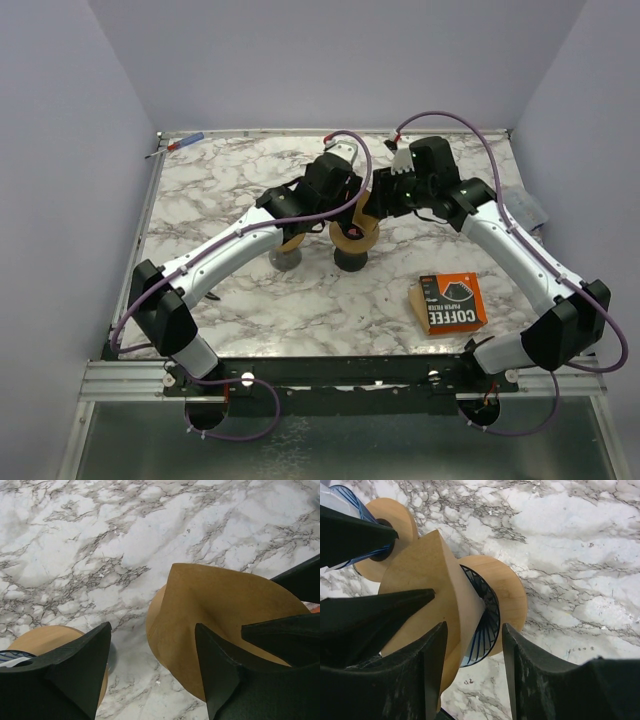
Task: Place the coffee filter in the dripper
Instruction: Place the coffee filter in the coffee dripper.
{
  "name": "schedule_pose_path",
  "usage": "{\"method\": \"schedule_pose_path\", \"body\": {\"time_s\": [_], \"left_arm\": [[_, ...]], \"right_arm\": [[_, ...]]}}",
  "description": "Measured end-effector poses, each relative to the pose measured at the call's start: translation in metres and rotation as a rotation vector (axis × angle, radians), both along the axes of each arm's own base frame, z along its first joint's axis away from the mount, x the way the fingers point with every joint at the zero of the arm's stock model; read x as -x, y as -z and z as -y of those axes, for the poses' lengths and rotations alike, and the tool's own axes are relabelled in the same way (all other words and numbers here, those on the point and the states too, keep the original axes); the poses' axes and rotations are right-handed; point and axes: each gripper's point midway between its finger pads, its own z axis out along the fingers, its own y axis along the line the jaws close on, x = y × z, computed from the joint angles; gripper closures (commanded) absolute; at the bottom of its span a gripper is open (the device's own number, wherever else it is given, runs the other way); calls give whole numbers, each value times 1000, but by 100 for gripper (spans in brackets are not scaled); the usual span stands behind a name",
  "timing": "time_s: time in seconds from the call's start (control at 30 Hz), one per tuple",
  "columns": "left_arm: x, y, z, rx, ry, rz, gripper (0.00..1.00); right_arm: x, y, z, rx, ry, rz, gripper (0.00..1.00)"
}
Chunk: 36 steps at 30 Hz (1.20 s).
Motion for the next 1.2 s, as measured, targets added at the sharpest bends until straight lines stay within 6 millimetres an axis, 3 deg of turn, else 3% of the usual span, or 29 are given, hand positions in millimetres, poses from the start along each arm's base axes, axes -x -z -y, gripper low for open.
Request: {"method": "schedule_pose_path", "body": {"time_s": [0.43, 0.9, 1.2], "left_arm": [[3, 4, 8, 25, 21, -25, 27], [1, 11, 9, 11, 19, -32, 27], [0, 27, 8, -21, 13, -54, 29]], "right_arm": [[-7, 9, -11, -19, -31, -9, 45], [-4, 37, -13, -12, -35, -71, 46], [-3, 44, -13, -7, -33, -87, 48]]}}
